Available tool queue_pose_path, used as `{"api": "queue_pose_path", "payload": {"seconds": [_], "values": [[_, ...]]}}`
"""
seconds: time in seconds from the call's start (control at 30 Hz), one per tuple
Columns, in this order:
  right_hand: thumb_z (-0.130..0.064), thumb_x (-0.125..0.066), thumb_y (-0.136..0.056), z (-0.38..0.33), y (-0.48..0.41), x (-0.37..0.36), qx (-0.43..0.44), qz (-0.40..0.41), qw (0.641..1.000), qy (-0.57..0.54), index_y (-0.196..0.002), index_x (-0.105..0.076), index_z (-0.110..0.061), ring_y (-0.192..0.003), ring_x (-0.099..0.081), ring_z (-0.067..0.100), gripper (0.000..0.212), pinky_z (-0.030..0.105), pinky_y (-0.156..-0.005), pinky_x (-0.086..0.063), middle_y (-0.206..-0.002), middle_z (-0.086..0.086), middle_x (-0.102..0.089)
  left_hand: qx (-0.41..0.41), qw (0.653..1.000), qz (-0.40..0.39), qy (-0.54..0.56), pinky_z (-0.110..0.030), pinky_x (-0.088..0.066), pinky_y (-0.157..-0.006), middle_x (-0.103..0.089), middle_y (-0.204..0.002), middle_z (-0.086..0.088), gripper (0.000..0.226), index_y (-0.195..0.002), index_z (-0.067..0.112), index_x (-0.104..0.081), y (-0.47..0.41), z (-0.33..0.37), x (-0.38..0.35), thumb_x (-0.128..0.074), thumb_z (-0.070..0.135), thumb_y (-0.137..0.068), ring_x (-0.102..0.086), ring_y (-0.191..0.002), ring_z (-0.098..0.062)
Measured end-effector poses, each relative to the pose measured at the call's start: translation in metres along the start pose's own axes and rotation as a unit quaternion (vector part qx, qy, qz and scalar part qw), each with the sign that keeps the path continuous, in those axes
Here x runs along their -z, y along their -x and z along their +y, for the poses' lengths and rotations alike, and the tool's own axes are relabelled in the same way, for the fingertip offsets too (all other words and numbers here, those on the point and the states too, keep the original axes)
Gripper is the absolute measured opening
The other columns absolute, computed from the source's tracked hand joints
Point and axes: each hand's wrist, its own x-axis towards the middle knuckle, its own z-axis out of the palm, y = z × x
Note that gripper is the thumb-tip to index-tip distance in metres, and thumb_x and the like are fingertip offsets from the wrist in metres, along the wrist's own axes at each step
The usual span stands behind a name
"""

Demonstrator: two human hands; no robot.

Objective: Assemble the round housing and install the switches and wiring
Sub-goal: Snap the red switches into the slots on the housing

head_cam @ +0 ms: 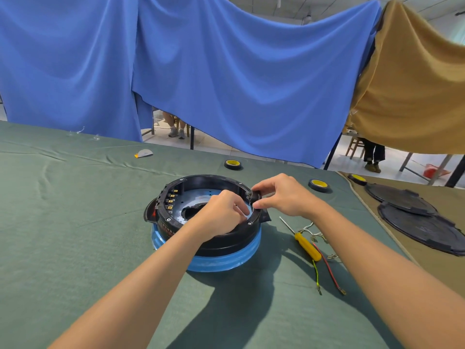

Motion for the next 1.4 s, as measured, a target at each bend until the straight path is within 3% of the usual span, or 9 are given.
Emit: {"api": "queue_pose_path", "payload": {"seconds": [0.1,0.23,0.33,0.43,0.6,0.77,0.93,1.13,1.4], "values": [[-0.028,-0.079,-0.079,-0.001,-0.005,0.000,-0.005,-0.024,0.999,0.020,-0.116,-0.071,-0.021,-0.097,-0.060,0.006,0.039,0.019,-0.081,-0.040,-0.109,-0.007,-0.071,-0.008,1.000,-0.014,0.003,-0.033,-0.054,-0.084,-0.075,-0.100,-0.002,0.024,-0.097,0.022,-0.075,0.000,0.000,0.000,-0.057,0.008,-0.092,-0.066,-0.091,-0.018],[-0.028,-0.081,-0.077,0.000,-0.010,0.006,-0.023,-0.041,0.999,0.020,-0.116,-0.072,-0.023,-0.102,-0.061,0.013,0.041,0.026,-0.084,-0.043,-0.110,-0.002,-0.072,-0.015,0.999,-0.038,0.027,-0.033,-0.043,-0.071,-0.063,-0.072,-0.007,0.032,-0.073,0.020,-0.075,0.000,0.001,0.000,-0.052,0.012,-0.094,-0.050,-0.069,-0.020],[-0.028,-0.082,-0.075,-0.002,-0.013,0.010,-0.018,-0.048,0.998,0.041,-0.110,-0.074,-0.021,-0.092,-0.063,0.011,0.036,0.022,-0.076,-0.045,-0.098,-0.005,-0.074,-0.005,0.998,-0.043,0.044,-0.032,-0.039,-0.066,-0.057,-0.062,0.001,0.038,-0.060,0.029,-0.070,0.001,0.002,0.001,-0.057,0.027,-0.096,-0.047,-0.062,-0.014],[-0.028,-0.083,-0.075,-0.009,-0.016,0.012,-0.010,-0.061,0.995,0.076,-0.103,-0.077,-0.022,-0.073,-0.057,0.006,0.029,0.018,-0.062,-0.040,-0.076,-0.012,-0.071,-0.007,0.998,-0.049,0.048,-0.031,-0.043,-0.069,-0.067,-0.076,-0.006,0.023,-0.077,0.025,-0.076,0.001,0.001,0.001,-0.062,0.031,-0.094,-0.052,-0.067,-0.013],[-0.024,-0.084,-0.073,-0.016,-0.020,0.014,-0.017,-0.075,0.995,0.060,-0.101,-0.077,-0.018,-0.068,-0.055,0.002,0.029,0.020,-0.063,-0.039,-0.065,-0.025,-0.060,0.001,0.997,-0.046,0.058,-0.034,-0.044,-0.075,-0.072,-0.092,-0.013,0.017,-0.087,0.022,-0.077,0.001,0.001,0.001,-0.063,0.031,-0.092,-0.054,-0.075,-0.018],[-0.020,-0.082,-0.076,-0.021,-0.015,0.010,-0.017,-0.082,0.996,0.014,-0.107,-0.075,-0.012,-0.078,-0.058,0.003,0.033,0.025,-0.077,-0.044,-0.079,-0.016,-0.064,0.049,0.990,-0.006,0.132,-0.027,-0.047,-0.070,-0.073,-0.091,-0.011,0.018,-0.100,0.010,-0.075,-0.001,0.001,0.002,-0.062,0.021,-0.095,-0.062,-0.079,-0.017],[-0.017,-0.082,-0.076,-0.015,-0.013,0.012,-0.031,-0.078,0.996,-0.030,-0.104,-0.076,-0.014,-0.081,-0.061,0.006,0.029,0.021,-0.073,-0.044,-0.078,-0.015,-0.069,0.133,0.958,0.013,0.254,-0.026,-0.057,-0.072,-0.070,-0.102,-0.014,0.026,-0.117,0.003,-0.061,-0.004,0.012,0.008,-0.058,0.021,-0.098,-0.071,-0.089,-0.022],[-0.011,-0.075,-0.082,-0.008,-0.010,0.007,-0.034,-0.050,0.995,-0.079,-0.101,-0.078,-0.017,-0.089,-0.062,0.015,0.020,0.025,-0.075,-0.049,-0.088,-0.002,-0.074,0.155,0.949,0.027,0.273,-0.029,-0.059,-0.080,-0.068,-0.107,-0.013,0.029,-0.116,-0.001,-0.061,-0.018,0.027,0.004,-0.058,0.021,-0.098,-0.071,-0.088,-0.021],[0.000,-0.068,-0.086,0.002,-0.007,-0.006,-0.101,0.013,0.959,-0.263,-0.107,-0.070,-0.002,-0.090,-0.070,0.020,0.020,0.026,-0.076,-0.059,-0.100,0.012,-0.071,0.171,0.940,0.088,0.283,-0.036,-0.059,-0.085,-0.071,-0.099,-0.018,0.023,-0.111,-0.001,-0.069,-0.031,0.019,-0.011,-0.065,0.013,-0.093,-0.069,-0.079,-0.020]]}}
